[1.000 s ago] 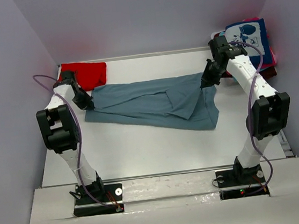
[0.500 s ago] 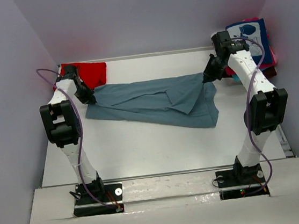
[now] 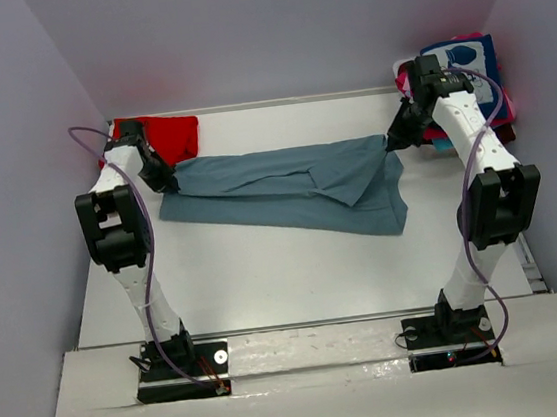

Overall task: Fold and stack the t-shirts
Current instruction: Grap the side of the flattened tshirt closest away from the robot with both arms, then fold the other side of the tshirt into a rectangle

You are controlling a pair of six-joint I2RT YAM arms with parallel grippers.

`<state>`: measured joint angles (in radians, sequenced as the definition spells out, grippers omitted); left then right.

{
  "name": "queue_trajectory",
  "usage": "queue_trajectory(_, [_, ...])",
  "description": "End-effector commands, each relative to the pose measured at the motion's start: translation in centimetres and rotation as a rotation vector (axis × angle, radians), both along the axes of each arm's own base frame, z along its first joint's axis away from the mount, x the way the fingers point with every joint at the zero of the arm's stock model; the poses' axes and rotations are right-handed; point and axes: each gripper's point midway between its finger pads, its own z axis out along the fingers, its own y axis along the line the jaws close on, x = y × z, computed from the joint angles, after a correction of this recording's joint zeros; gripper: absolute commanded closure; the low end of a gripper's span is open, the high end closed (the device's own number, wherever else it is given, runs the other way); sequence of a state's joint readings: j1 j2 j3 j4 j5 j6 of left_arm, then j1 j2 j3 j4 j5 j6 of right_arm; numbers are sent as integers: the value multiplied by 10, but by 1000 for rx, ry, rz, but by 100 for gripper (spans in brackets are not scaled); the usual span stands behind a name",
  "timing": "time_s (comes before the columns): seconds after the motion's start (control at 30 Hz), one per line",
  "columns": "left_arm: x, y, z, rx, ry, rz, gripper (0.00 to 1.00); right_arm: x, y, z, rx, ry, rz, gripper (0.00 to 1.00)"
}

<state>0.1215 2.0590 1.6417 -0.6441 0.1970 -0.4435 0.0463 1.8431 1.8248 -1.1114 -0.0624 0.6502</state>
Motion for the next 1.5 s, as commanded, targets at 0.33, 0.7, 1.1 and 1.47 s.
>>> queue_trajectory(0.33, [25,4,14,0,-42,3,94,33,-8,4,-12,-36,-3,93])
queue_trajectory(0.7, [32,7,13,8,-35,6,94,48,-10,-8,-6,-18,2,93])
queue_trajectory(1.1, [26,7,12,13,-36,3,34,53,-7,-32,6,19,22,93])
queue_trajectory(1.47, [17,2,34,44,-78,0,21,55,-5,-47,13,41,37,93])
